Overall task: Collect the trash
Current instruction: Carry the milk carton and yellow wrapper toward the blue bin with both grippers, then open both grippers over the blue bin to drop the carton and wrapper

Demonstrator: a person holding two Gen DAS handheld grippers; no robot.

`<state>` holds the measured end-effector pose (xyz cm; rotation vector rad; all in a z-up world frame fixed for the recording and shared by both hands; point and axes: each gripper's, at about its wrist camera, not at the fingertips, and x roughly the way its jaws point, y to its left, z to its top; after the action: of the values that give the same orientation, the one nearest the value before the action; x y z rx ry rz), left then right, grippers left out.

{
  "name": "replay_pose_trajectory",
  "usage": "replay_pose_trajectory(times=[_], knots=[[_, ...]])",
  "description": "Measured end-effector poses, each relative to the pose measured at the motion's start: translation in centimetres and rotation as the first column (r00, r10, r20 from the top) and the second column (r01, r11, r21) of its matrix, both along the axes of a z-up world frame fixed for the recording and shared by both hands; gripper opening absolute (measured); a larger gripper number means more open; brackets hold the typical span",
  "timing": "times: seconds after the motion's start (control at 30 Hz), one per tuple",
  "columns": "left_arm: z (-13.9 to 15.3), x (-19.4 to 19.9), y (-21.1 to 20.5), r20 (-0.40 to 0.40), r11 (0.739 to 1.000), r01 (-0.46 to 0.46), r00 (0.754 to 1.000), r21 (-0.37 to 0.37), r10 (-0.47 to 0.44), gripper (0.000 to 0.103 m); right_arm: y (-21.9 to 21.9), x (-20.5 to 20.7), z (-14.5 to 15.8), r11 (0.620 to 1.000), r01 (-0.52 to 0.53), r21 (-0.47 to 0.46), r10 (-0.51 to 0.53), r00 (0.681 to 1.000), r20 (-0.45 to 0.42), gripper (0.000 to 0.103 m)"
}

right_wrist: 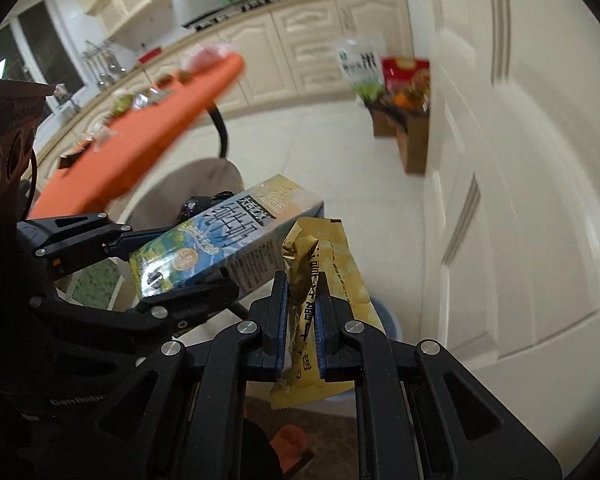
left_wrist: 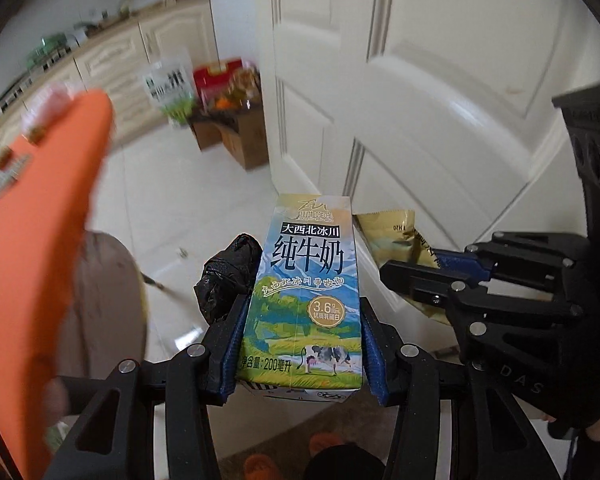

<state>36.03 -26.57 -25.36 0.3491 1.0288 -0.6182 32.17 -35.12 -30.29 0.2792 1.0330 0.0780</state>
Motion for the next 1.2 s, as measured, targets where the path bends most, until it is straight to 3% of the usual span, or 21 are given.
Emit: replay_pose_trajectory(times=[0.33, 0.47, 0.67, 0.83, 1.03, 1.2], knots=[[-6.9, 5.6, -4.5, -0.136, 0.998, 0.005, 0.991, 0.070, 0.004, 0.052, -2.3, 0.9, -8.3, 0.998, 0.040, 0.057, -0.031, 0.988, -0.148, 0.011], [-8.1, 7.3, -5.6, -0.121, 0.997, 0.012, 0.993, 0.080, -0.003, 0.055, -2.7, 1.1, -10.3, 0.996, 0.043, 0.080, -0.028, 0.983, -0.182, 0.012], [-9.7, 7.4, -4.3, -0.127, 0.996, -0.025, 0.991, 0.091, 0.037, 0.060, -2.8, 1.3, -12.3, 0.992, 0.053, 0.117, -0.028, 0.978, -0.206, 0.012], [-8.9, 7.5, -3.0, -0.122, 0.996, -0.053, 0.991, 0.070, 0.061, 0.060, -2.2, 1.8, -12.4, 0.989, 0.054, 0.139, -0.026, 0.980, -0.197, 0.014], [-5.1, 5.2, -1.0, -0.070, 0.998, -0.063, 0.995, 0.023, 0.065, 0.062, -1.1, 2.0, -10.2, 0.992, 0.043, 0.120, -0.024, 0.987, -0.159, 0.015], [-1.9, 2.7, 0.4, -0.023, 0.998, -0.056, 0.998, -0.010, 0.056, 0.065, -0.4, 1.4, -7.1, 0.994, 0.057, 0.093, -0.046, 0.991, -0.124, 0.034]])
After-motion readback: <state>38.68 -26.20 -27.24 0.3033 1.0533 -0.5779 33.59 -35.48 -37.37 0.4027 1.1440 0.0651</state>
